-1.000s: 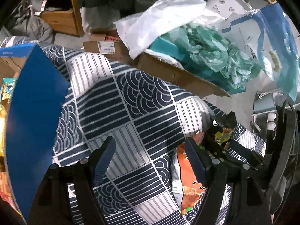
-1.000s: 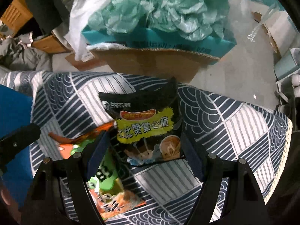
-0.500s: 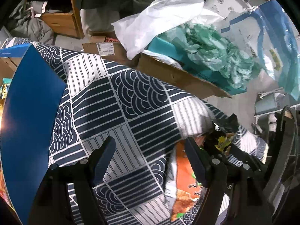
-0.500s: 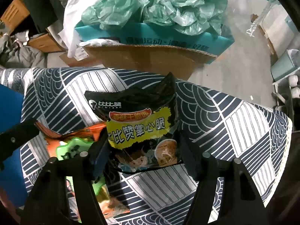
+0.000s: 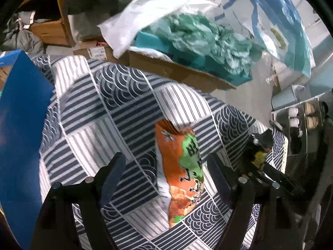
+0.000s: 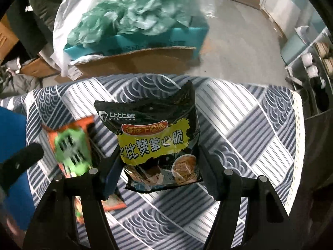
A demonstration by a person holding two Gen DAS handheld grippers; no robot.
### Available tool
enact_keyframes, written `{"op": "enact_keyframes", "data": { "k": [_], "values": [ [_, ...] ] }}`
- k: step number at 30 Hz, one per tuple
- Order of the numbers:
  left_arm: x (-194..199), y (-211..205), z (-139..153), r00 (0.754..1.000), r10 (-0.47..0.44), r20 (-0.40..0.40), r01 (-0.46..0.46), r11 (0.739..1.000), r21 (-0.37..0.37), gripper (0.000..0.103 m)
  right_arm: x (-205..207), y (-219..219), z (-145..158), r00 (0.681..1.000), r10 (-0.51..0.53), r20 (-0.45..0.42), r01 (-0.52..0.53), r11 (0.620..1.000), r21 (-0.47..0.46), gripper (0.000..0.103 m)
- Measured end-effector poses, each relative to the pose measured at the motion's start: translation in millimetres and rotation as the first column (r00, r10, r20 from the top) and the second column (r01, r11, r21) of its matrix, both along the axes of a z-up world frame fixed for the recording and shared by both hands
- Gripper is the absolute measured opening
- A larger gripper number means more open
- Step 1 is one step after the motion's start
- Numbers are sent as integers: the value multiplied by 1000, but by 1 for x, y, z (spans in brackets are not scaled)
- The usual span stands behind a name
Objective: Organize snacks
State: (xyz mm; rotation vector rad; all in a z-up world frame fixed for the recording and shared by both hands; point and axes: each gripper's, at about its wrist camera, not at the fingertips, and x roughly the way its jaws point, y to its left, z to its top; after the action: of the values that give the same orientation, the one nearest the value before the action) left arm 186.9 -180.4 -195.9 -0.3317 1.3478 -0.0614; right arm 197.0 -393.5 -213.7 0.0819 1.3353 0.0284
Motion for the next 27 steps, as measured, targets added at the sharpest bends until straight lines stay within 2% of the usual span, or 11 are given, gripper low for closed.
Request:
{"op": "enact_keyframes", "data": {
  "k": [8, 14, 17, 18, 19, 21, 22, 23, 27],
  "values": [
    [-5, -37, -30, 996, -64, -60, 65, 998, 7, 82, -36, -40, 10, 998, -58, 14, 57, 997, 50, 68],
    [-8, -50, -48, 993, -84, -83, 88, 995, 55, 82, -53, -48, 17, 998, -64, 28, 61, 995, 85, 68],
    [-7, -49, -54, 993, -87, -83, 91, 994, 54, 81, -57, -46, 20, 998, -59, 34, 56, 994, 95, 68],
    [-6, -49, -57, 992, -94, -85, 99, 994, 53, 77, -58, -45, 21, 998, -57, 40, 53, 994, 98, 68],
    [-5, -48, -60, 990, -106, -90, 111, 993, 45, 67, -59, -44, 23, 998, -55, 43, 51, 994, 99, 68],
    [-6, -46, -60, 989, -116, -89, 119, 992, 38, 64, -62, -43, 26, 997, -48, 53, 42, 993, 106, 68],
    [-7, -45, -59, 989, -121, -81, 124, 992, 37, 53, -63, -41, 27, 997, -45, 56, 39, 993, 110, 68],
    [-7, -44, -57, 988, -133, -77, 135, 990, 27, 48, -64, -40, 28, 997, -42, 58, 35, 993, 115, 68],
    [-10, -40, -48, 986, -155, -69, 159, 986, 50, 45, -66, -32, 31, 997, -35, 62, 27, 992, 123, 68]
  ]
}}
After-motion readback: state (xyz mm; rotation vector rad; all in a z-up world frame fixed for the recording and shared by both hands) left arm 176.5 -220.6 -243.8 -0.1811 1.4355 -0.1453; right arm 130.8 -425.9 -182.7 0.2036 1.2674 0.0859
